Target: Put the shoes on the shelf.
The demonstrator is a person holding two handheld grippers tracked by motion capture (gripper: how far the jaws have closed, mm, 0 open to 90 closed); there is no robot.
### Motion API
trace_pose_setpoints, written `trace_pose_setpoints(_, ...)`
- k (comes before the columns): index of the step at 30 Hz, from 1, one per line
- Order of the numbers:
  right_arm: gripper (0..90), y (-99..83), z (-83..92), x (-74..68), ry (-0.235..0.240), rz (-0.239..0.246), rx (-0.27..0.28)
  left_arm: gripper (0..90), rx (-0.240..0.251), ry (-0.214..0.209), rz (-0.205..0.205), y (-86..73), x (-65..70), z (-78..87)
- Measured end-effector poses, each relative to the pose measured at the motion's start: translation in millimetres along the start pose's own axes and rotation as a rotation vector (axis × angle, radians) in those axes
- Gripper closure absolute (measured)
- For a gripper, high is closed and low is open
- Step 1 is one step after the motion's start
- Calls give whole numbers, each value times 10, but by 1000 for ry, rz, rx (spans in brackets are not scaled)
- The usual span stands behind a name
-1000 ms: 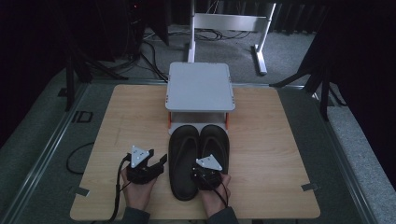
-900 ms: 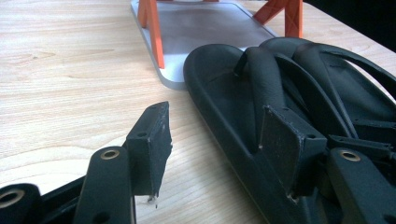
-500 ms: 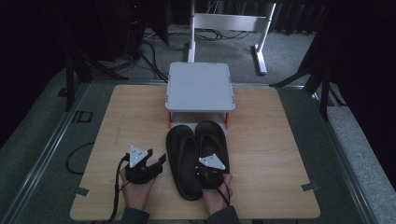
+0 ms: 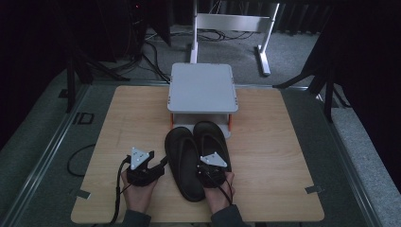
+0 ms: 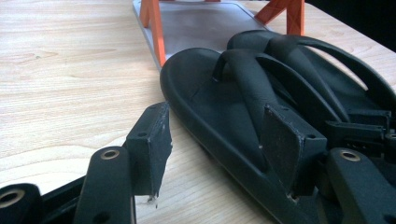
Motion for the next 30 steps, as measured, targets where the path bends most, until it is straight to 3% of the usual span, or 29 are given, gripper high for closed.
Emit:
trace_pose_setpoints(11,551,115,-99,27,28,30,9,432,-3,-1,-3,-8,4,-9)
trace_pose_setpoints(15,587,115,-144,39,19,33,-8,432,-3,-1,-2,-11,7,-13)
trace_pose_setpoints(19,720,103,-146,24,21,26,-9,432,-3,-2,-3,-12,5,-9)
trace_pose_setpoints(30,751,103,-141,29,9,-15,15,433,-4,0,1,-14,-7,-10)
Point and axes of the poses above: each handheld gripper's, and its own axes: z roughly backward along the jaws, y roughly out of its top, x roughly to its right, the point moved 10 cm from there along -z, roughly forward along the jaws, and after that the axes turned 13 degrees about y, right-handed, at the moved point
